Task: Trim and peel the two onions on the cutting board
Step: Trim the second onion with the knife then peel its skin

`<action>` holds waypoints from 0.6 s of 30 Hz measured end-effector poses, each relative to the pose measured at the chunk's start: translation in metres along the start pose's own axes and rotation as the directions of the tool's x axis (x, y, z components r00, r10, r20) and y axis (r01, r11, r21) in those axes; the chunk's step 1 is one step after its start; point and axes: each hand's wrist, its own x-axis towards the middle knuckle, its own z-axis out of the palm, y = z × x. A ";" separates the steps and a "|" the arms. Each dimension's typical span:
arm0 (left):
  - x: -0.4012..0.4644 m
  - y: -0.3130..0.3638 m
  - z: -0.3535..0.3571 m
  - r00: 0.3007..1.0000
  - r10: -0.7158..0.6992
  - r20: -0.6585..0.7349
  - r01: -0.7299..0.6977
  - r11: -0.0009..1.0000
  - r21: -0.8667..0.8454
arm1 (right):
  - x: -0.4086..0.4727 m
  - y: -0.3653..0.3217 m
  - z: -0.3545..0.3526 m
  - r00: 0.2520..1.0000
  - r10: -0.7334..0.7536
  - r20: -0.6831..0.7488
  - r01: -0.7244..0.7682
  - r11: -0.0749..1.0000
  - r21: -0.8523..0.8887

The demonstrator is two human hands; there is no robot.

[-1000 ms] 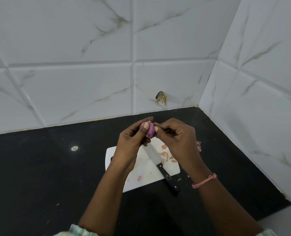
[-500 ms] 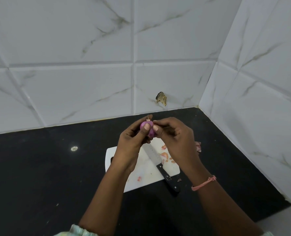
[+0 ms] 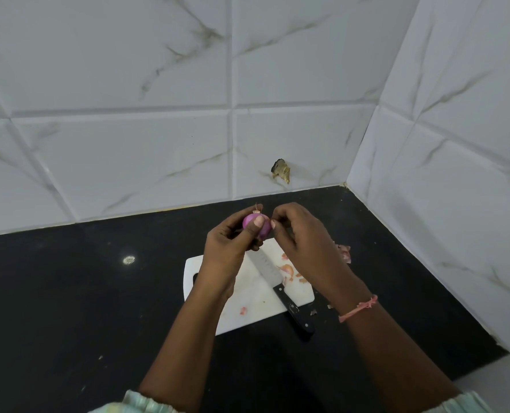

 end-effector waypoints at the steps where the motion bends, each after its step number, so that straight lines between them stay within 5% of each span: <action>1: 0.000 0.001 0.000 1.000 -0.010 0.012 0.010 1.000 -0.011 | 0.000 0.003 0.000 0.999 0.019 0.028 -0.019 1.000 -0.011; 4: 0.000 0.005 0.004 0.992 -0.038 0.117 0.050 0.994 -0.095 | -0.003 0.013 0.003 0.997 0.066 0.044 -0.067 0.998 0.015; 11: 0.002 0.000 0.006 0.947 -0.296 0.124 0.320 0.839 -0.440 | -0.009 0.033 0.002 0.923 0.245 -0.297 -0.224 0.969 0.103; 18: 0.006 -0.007 0.006 0.960 -0.260 0.102 0.277 0.837 -0.471 | -0.017 0.006 0.005 0.970 -0.010 -0.242 0.074 0.964 0.257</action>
